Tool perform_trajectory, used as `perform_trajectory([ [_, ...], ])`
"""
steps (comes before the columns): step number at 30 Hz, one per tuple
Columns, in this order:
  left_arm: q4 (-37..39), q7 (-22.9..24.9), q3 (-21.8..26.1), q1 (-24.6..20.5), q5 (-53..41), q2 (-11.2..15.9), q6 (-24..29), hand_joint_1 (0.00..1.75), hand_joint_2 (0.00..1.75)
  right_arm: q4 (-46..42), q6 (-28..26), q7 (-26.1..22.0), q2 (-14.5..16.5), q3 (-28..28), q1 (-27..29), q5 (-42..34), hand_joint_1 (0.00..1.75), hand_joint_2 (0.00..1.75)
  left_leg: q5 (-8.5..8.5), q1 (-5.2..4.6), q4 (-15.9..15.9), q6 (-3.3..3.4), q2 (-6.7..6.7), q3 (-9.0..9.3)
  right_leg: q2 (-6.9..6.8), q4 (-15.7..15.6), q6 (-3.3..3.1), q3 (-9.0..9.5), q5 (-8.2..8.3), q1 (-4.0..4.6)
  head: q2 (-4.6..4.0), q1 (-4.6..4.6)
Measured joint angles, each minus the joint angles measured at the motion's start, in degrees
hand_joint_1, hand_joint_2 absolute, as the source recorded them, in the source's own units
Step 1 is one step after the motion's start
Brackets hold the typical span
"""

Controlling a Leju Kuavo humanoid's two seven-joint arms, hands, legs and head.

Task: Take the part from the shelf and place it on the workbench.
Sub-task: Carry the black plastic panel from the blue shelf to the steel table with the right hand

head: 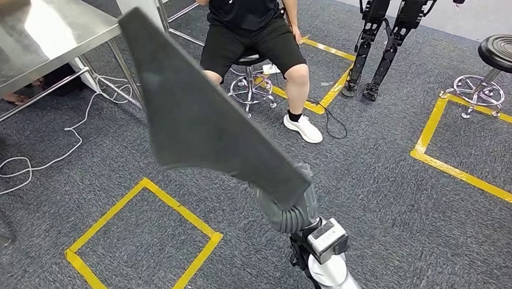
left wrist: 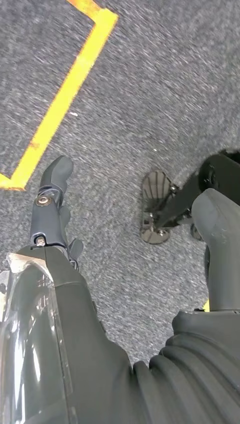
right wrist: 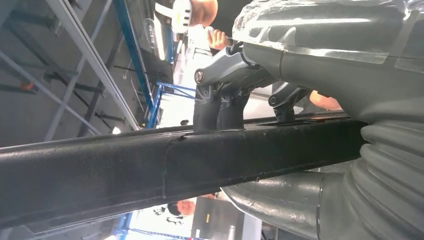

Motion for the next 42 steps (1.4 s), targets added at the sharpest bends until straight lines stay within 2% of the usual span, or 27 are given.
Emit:
perform_trajectory([
  [2, 0.01, -0.07, 0.33, 0.11, 0.30, -0.01, 0.12, 0.00, 1.75, 0.00, 0.00, -0.13, 0.21, 0.00, -0.08, -0.04, 1.71, 1.75, -1.71, 0.05, 2.62, -0.59, 2.18, -1.25, -0.92, -0.30, -0.79, 0.19, 0.12, -0.28, 0.00, -0.32],
  [4, 0.01, -0.14, 0.78, -0.02, 0.62, -0.05, 0.13, 0.00, 1.75, 0.03, 0.00, -0.30, 0.37, -0.01, -0.06, -0.07, 1.71, 1.75, -5.23, 0.16, 9.50, -1.11, 5.14, -4.66, -2.03, -0.36, -1.35, 0.28, -0.05, -0.17, 0.00, -0.64],
  [5, 0.01, -0.15, 0.98, -0.06, 0.72, -0.05, 0.13, 0.00, 1.75, 0.09, 0.00, -0.37, 0.38, -0.01, -0.03, -0.07, 1.71, 1.75, -6.66, 0.29, 13.12, -1.33, 5.83, -6.57, -2.65, -0.36, -1.46, 0.30, -0.15, -0.07, 0.00, -0.68],
  [6, 0.01, -0.15, 1.14, -0.03, 0.79, -0.05, 0.13, 0.00, 1.75, 0.15, 0.00, -0.38, 0.37, -0.01, 0.00, -0.06, 1.71, 1.75, -7.24, 0.40, 15.48, -1.49, 6.18, -7.89, -3.28, -0.35, -1.54, 0.33, -0.22, -0.01, 0.00, -0.67],
  [7, 0.01, -0.15, 1.23, 0.02, 0.85, -0.05, 0.14, 0.00, 1.75, 0.21, 0.00, -0.39, 0.37, -0.01, 0.02, -0.06, 1.71, 1.75, -6.74, 0.49, 15.79, -1.58, 6.36, -8.18, -3.86, -0.35, -1.58, 0.38, -0.29, 0.02, 0.00, -0.69],
  [8, 0.00, -0.15, 1.29, 0.08, 0.90, -0.05, 0.14, 0.00, 1.75, 0.25, 0.00, -0.40, 0.38, -0.01, 0.01, -0.06, 1.71, 1.75, -5.26, 0.56, 13.78, -1.59, 6.61, -7.25, -4.40, -0.34, -1.57, 0.48, -0.38, 0.03, 0.00, -0.69],
  [10, -0.01, -0.15, 1.32, 0.01, 0.94, -0.05, 0.15, 0.00, 1.75, 0.26, 0.00, -0.43, 0.42, -0.01, -0.04, -0.06, 1.71, 1.75, -1.63, 0.47, 6.00, -1.36, 8.48, -3.17, -5.36, -0.33, -1.33, 0.82, -0.67, 0.17, 0.00, -0.69],
  [12, -0.01, -0.16, 1.32, -0.23, 0.93, -0.06, 0.15, 0.00, 1.75, 0.26, 0.00, -0.44, 0.43, -0.02, -0.15, -0.06, 1.71, 1.75, -0.02, 0.10, 0.87, -0.83, 9.97, -0.50, -6.18, -0.32, -0.82, 1.09, -0.99, 0.59, 0.00, -0.54],
  [13, -0.01, -0.17, 1.32, -0.34, 0.93, -0.07, 0.15, 0.00, 1.75, 0.26, 0.00, -0.45, 0.44, -0.02, -0.19, -0.06, 1.71, 1.75, -0.10, -0.14, 0.34, -0.54, 9.97, -0.34, -6.59, -0.37, -0.52, 1.18, -1.10, 0.74, 0.00, -0.43],
  [15, 0.01, -0.16, 1.32, -0.38, 0.92, -0.08, 0.16, 0.00, 1.75, 0.25, 0.00, -0.45, 0.50, -0.01, -0.26, -0.06, 1.71, 1.75, 0.12, -0.17, -0.02, 0.21, 8.73, -0.25, -7.17, -0.45, 0.13, 1.40, -1.33, 0.80, 0.01, -0.37],
  [17, 0.01, -0.13, 1.33, -0.40, 0.92, -0.15, 0.18, 0.00, 1.75, 0.24, 0.00, -0.49, 0.55, -0.01, -0.32, -0.06, 1.71, 1.75, 0.57, 0.03, -0.75, 1.04, 7.63, 0.32, -5.34, 1.40, 0.48, 0.88, -2.41, 0.72, 0.01, -0.26],
  [19, 0.01, -0.06, 1.34, -0.57, 0.90, -0.20, 0.19, 0.00, 1.75, 0.31, 0.00, -0.54, 0.40, -0.01, -0.30, -0.03, 1.71, 1.75, 0.82, 0.12, -1.05, 1.54, 6.44, 0.61, -2.64, 7.80, 0.16, -2.15, -5.15, 0.51, 0.00, 0.01],
  [21, 0.01, 0.10, 1.34, -0.67, 0.85, -0.20, 0.21, 0.00, 1.75, 0.51, 0.00, -0.53, 0.11, 0.00, -0.22, 0.01, 1.71, 1.75, 0.84, 0.11, -1.03, 1.67, 4.98, 0.57, -1.81, 15.06, 0.12, -6.20, -7.45, 0.39, 0.00, 0.15],
  [22, 0.01, 0.19, 1.34, -0.64, 0.84, -0.20, 0.21, 0.00, 1.75, 0.62, 0.00, -0.51, 0.01, 0.00, -0.20, 0.02, 1.71, 1.75, 0.83, 0.10, -1.00, 1.67, 4.22, 0.57, -1.70, 16.42, 0.44, -7.22, -7.48, 0.38, 0.00, 0.16],
  [23, 0.01, 0.26, 1.35, -0.59, 0.83, -0.21, 0.22, 0.00, 1.75, 0.68, 0.00, -0.51, -0.07, 0.00, -0.22, 0.02, 1.71, 1.75, 0.82, 0.10, -0.97, 1.65, 3.46, 0.60, -1.62, 15.32, 0.94, -7.05, -6.47, 0.36, 0.00, 0.18],
  [24, 0.01, 0.29, 1.35, -0.57, 0.81, -0.23, 0.22, 0.00, 1.75, 0.69, 0.00, -0.51, -0.11, 0.00, -0.25, 0.02, 1.71, 1.75, 0.79, 0.10, -0.90, 1.58, 2.69, 0.63, -1.30, 12.03, 1.48, -5.76, -4.72, 0.30, 0.00, 0.19],
  [25, 0.01, 0.31, 1.36, -0.56, 0.79, -0.26, 0.22, 0.00, 1.75, 0.70, 0.00, -0.51, -0.13, 0.00, -0.29, 0.03, 1.71, 1.75, 0.72, 0.09, -0.77, 1.46, 1.95, 0.58, -0.29, 7.71, 1.91, -3.97, -2.81, 0.14, 0.00, 0.23],
  [26, 0.01, 0.31, 1.36, -0.57, 0.77, -0.29, 0.22, 0.00, 1.75, 0.70, -0.01, -0.51, -0.13, 0.00, -0.34, 0.03, 1.71, 1.75, 0.57, -0.02, -0.50, 1.21, 1.25, 0.46, 0.65, 3.93, 2.00, -2.33, -1.24, 0.02, 0.00, 0.24],
  [28, 0.01, 0.32, 1.36, -0.54, 0.75, -0.31, 0.22, 0.00, 1.75, 0.73, -0.01, -0.51, -0.14, 0.00, -0.44, 0.03, 1.71, 1.75, 0.36, -0.10, -0.13, 0.57, 0.30, 0.03, 1.80, 0.26, 1.41, -0.76, 0.11, -0.07, 0.00, 0.23],
  [30, 0.01, 0.34, 1.40, -0.36, 0.75, -0.26, 0.22, 0.00, 1.75, 0.74, 0.00, -0.51, -0.09, 0.00, -0.57, 0.03, 1.71, 1.75, 0.36, 0.08, -0.09, -0.12, -0.29, -0.29, 0.90, 0.13, 0.50, -0.64, 0.29, -0.08, 0.00, 0.23],
  [32, 0.01, 0.36, 1.50, -0.23, 0.71, -0.22, 0.25, 0.00, 1.75, 0.74, 0.00, -0.51, 0.07, -0.01, -0.73, -0.01, 1.71, 1.75, -0.73, 0.13, 1.49, -0.75, 1.39, -1.00, -0.09, -0.13, -0.36, -0.35, 0.41, -0.39, 0.00, 0.01],
  [34, 0.01, 0.36, 1.56, -0.34, 0.66, -0.25, 0.26, 0.00, 1.75, 0.75, -0.01, -0.52, 0.22, -0.01, -0.77, -0.05, 1.71, 1.75, -3.98, 0.19, 7.24, -1.28, 4.57, -3.69, -1.26, -0.27, -1.10, -0.14, 0.29, -0.41, 0.00, -0.37],
  [36, 0.01, 0.36, 1.57, -0.42, 0.64, -0.26, 0.26, 0.00, 1.75, 0.79, -0.02, -0.54, 0.26, -0.01, -0.70, -0.06, 1.71, 1.75, -6.99, 0.48, 14.43, -1.75, 6.02, -7.44, -2.58, -0.27, -1.43, -0.11, 0.12, -0.17, 0.00, -0.52],
  [37, 0.01, 0.36, 1.58, -0.39, 0.64, -0.26, 0.26, 0.00, 1.75, 0.82, -0.02, -0.54, 0.26, -0.01, -0.67, -0.06, 1.71, 1.75, -7.16, 0.60, 16.01, -1.92, 6.26, -8.38, -3.22, -0.26, -1.49, -0.10, 0.06, -0.11, 0.00, -0.52],
  [38, 0.01, 0.36, 1.59, -0.34, 0.64, -0.26, 0.26, 0.00, 1.75, 0.84, -0.02, -0.54, 0.27, 0.00, -0.65, -0.06, 1.71, 1.75, -6.23, 0.69, 15.31, -2.02, 6.47, -8.13, -3.81, -0.26, -1.49, -0.06, -0.01, -0.09, 0.00, -0.55],
  [40, 0.01, 0.36, 1.61, -0.34, 0.64, -0.24, 0.26, 0.00, 1.75, 0.85, 0.00, -0.54, 0.29, 0.00, -0.66, -0.06, 1.71, 1.75, -2.52, 0.76, 7.98, -1.93, 7.82, -4.30, -4.83, -0.26, -1.29, 0.18, -0.22, -0.04, 0.00, -0.57],
  [42, 0.01, 0.35, 1.62, -0.51, 0.64, -0.23, 0.26, 0.00, 1.75, 0.84, 0.00, -0.52, 0.32, -0.01, -0.71, -0.06, 1.71, 1.75, -0.28, 0.52, 1.57, -1.45, 9.23, -0.79, -5.62, -0.26, -0.74, 0.49, -0.55, 0.35, 0.00, -0.45],
])
